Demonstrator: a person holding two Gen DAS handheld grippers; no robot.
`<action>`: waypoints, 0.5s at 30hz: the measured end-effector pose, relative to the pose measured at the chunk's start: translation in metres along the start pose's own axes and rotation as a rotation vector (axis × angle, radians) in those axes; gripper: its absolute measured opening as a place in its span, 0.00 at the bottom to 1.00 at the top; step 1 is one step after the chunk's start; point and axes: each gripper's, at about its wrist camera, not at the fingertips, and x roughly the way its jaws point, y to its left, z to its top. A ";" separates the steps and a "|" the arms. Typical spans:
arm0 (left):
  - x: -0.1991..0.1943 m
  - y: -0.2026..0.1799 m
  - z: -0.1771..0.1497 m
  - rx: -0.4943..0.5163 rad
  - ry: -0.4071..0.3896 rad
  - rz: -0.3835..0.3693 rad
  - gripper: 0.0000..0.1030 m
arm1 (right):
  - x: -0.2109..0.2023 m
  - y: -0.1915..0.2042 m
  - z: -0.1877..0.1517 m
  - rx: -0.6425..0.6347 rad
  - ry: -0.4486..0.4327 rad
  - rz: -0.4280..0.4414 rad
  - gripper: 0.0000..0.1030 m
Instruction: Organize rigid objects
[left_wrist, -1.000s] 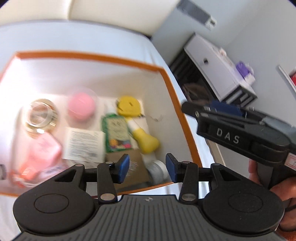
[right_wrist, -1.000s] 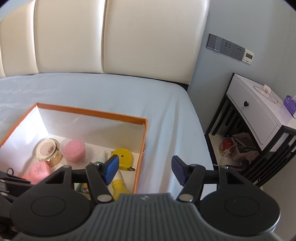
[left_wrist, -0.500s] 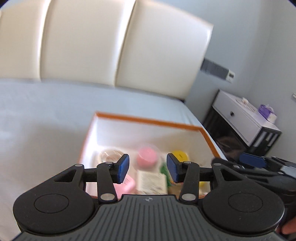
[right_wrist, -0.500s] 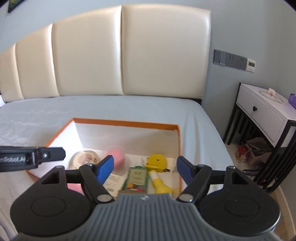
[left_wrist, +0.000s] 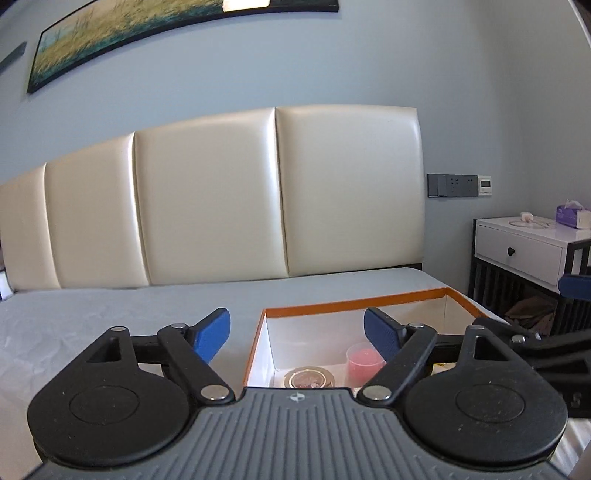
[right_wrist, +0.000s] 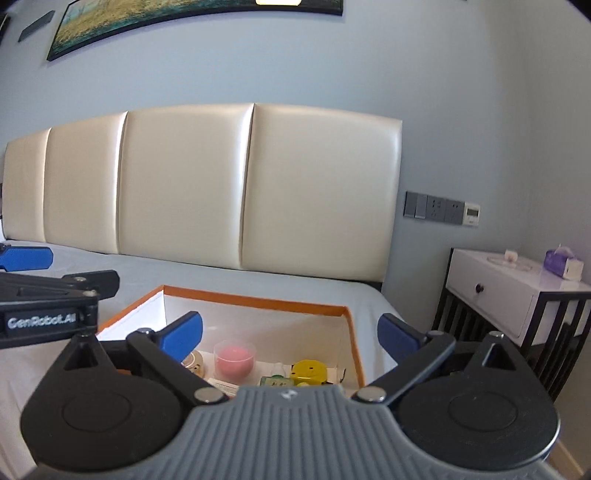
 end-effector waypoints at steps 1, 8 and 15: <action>0.001 0.000 -0.003 -0.012 -0.006 0.006 0.97 | -0.001 0.001 -0.004 -0.002 -0.002 0.005 0.97; 0.004 0.003 -0.023 0.014 0.000 0.061 1.00 | 0.003 -0.002 -0.018 0.062 0.057 0.036 0.98; 0.008 0.008 -0.035 -0.021 0.054 0.059 1.00 | 0.016 -0.015 -0.028 0.182 0.139 0.032 0.98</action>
